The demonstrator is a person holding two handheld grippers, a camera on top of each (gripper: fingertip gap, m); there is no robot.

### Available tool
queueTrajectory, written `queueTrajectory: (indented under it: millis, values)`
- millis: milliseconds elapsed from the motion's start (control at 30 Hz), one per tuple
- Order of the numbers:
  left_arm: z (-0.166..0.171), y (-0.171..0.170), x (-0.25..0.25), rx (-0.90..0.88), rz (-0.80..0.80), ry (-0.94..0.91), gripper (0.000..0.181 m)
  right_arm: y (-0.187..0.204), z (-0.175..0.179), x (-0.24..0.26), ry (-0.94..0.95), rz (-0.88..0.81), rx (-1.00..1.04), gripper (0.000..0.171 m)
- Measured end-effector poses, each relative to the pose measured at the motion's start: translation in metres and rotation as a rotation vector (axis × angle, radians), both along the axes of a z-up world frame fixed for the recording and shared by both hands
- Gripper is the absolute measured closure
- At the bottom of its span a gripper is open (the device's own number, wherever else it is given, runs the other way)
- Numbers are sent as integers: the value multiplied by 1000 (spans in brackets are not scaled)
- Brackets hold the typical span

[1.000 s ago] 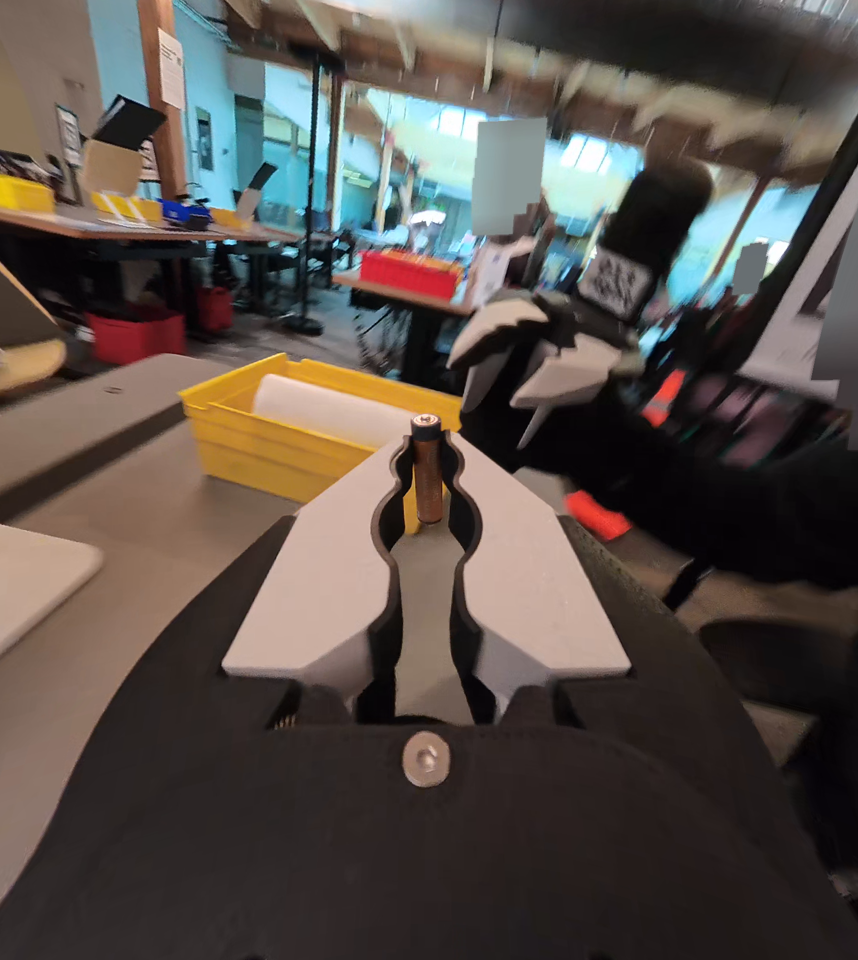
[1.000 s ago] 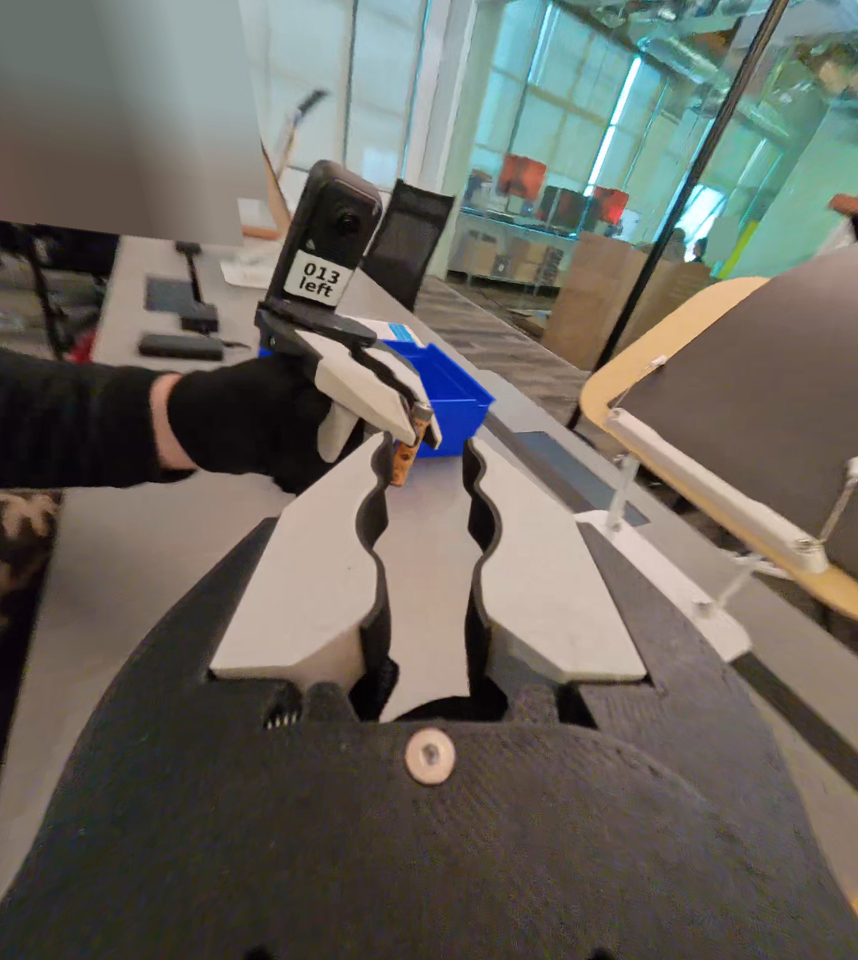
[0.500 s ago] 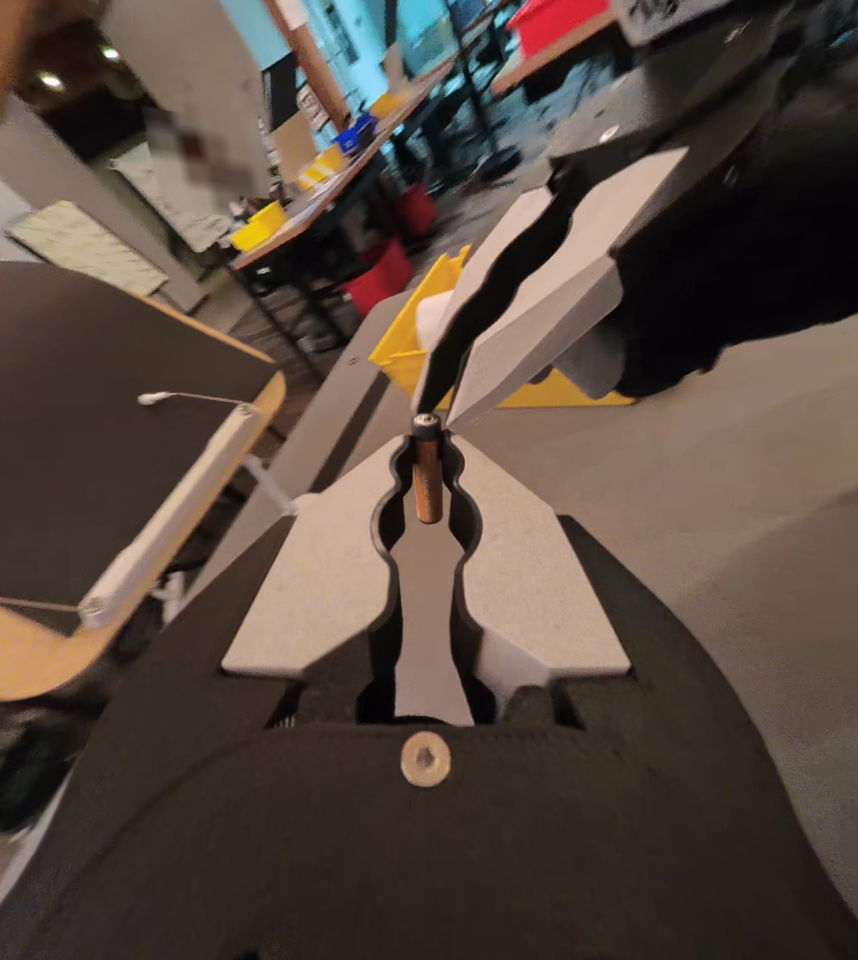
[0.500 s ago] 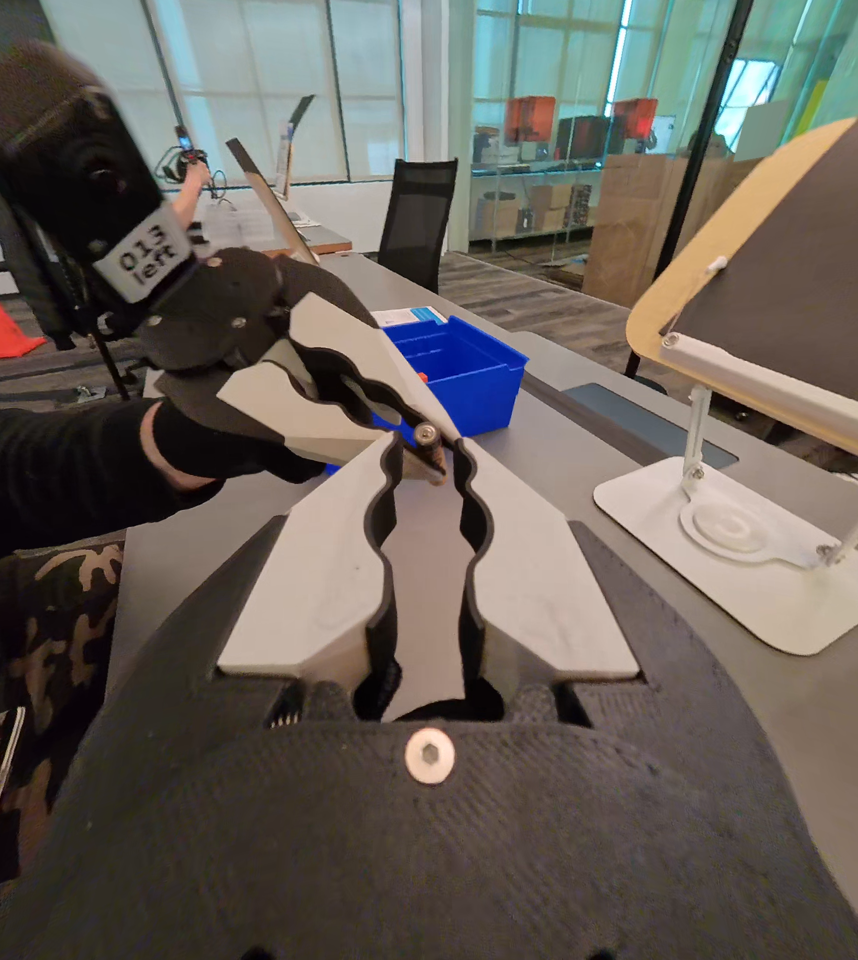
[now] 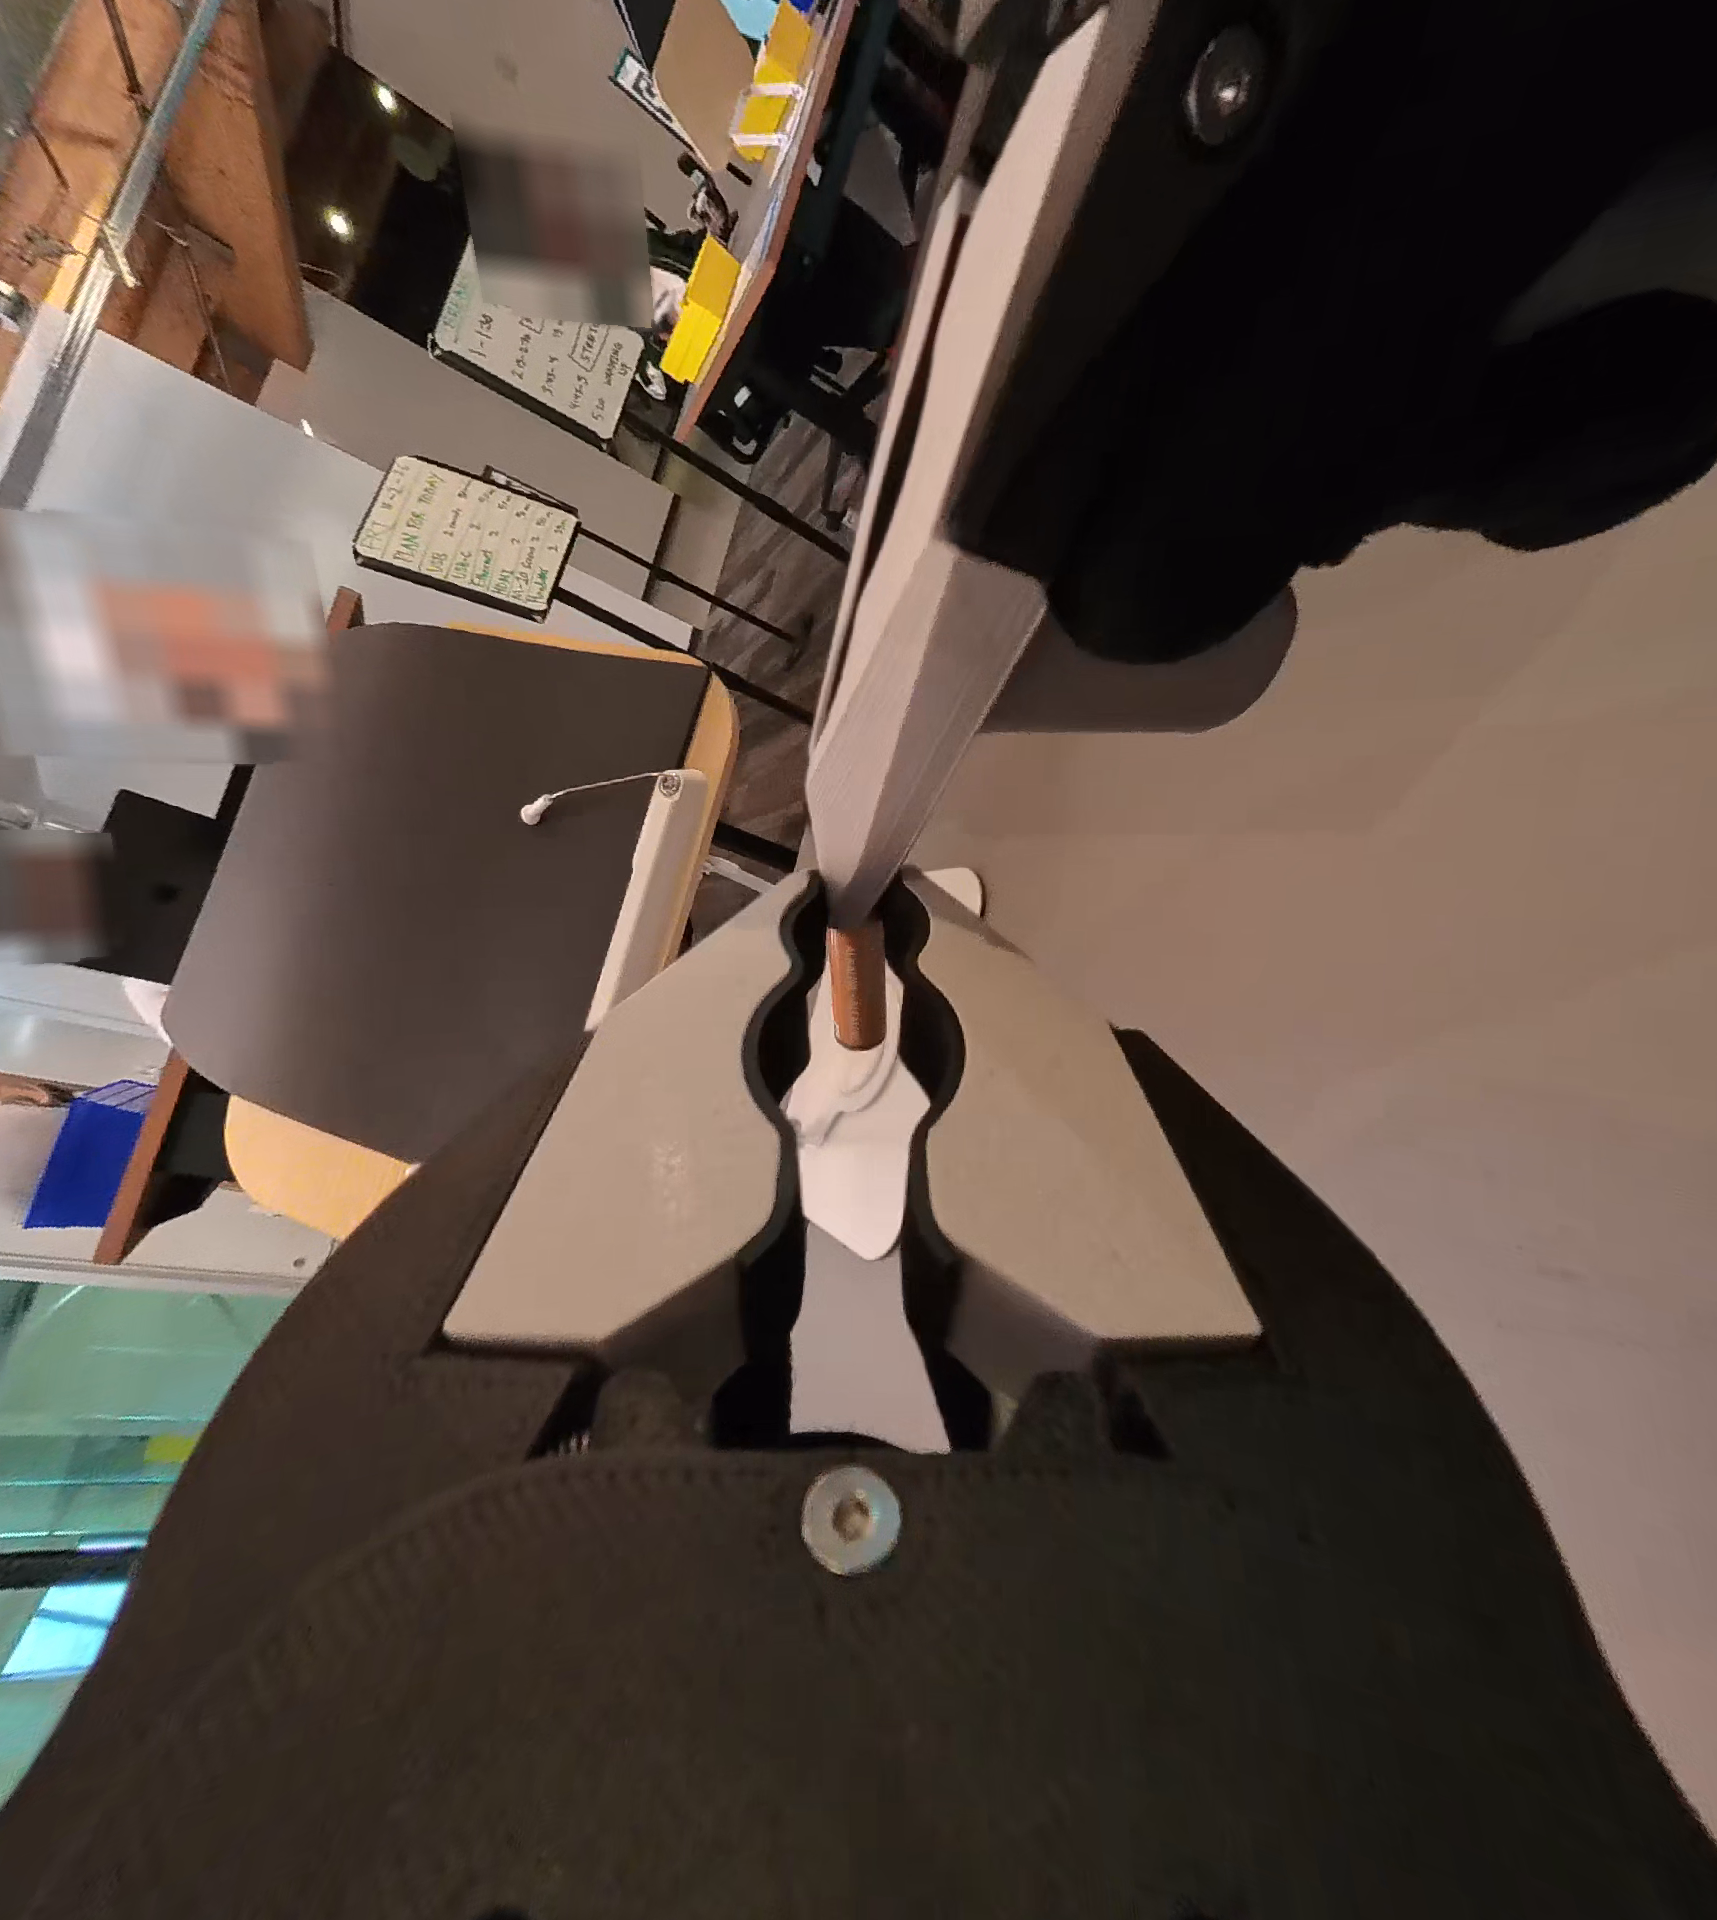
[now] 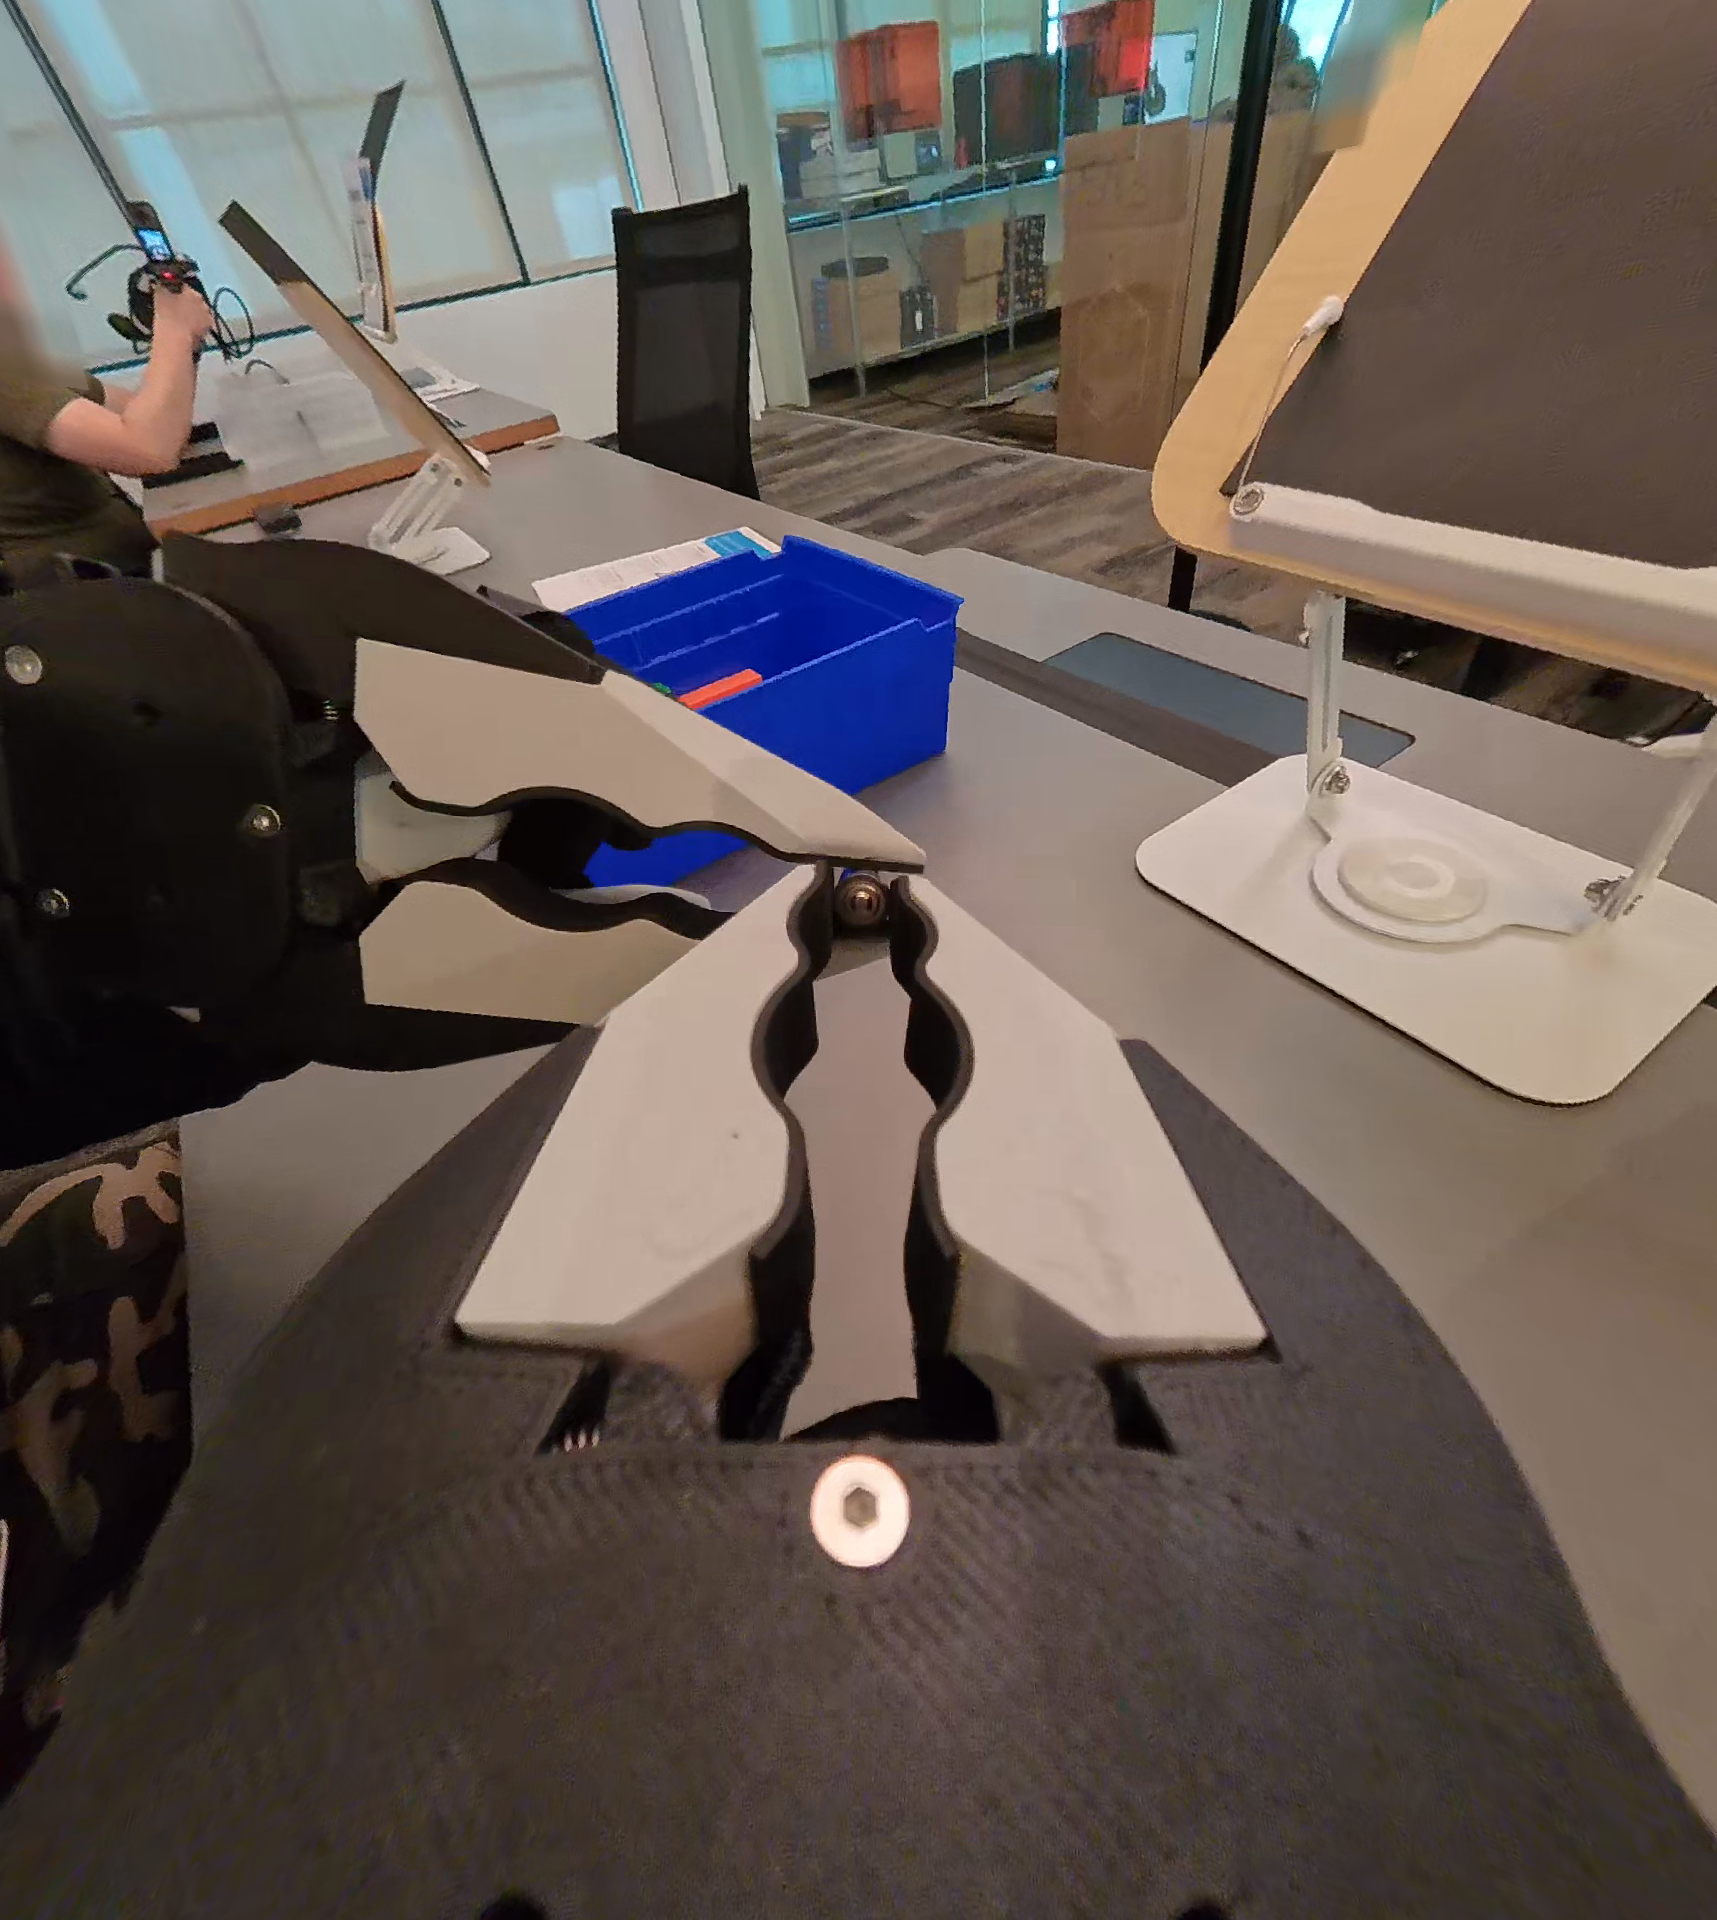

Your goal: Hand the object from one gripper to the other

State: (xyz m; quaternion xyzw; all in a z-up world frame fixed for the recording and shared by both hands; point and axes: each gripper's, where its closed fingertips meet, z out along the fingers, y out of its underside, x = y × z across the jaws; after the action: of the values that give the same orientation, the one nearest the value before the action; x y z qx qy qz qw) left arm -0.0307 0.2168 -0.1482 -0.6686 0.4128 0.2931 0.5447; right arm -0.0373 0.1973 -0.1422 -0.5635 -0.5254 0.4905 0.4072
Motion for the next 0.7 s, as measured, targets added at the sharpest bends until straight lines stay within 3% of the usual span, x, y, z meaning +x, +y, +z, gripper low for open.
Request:
queueTrajectory:
  millis: [100,200,300,500,700]
  values:
    - [4,1,0,19,-4,-48,172,2,4,1,29,-10,9,163]
    - [13,-4,2,11,-49,-189,143,9,10,5,71,-31,29,163]
    - [27,-13,-3,-28,-112,-494,134,12,22,11,150,-40,49,163]
    - [44,-27,-2,-262,-388,-1392,137,5,46,25,354,41,-29,163]
    - [58,-41,4,-342,-736,-1872,144,-4,62,37,543,209,-277,163]
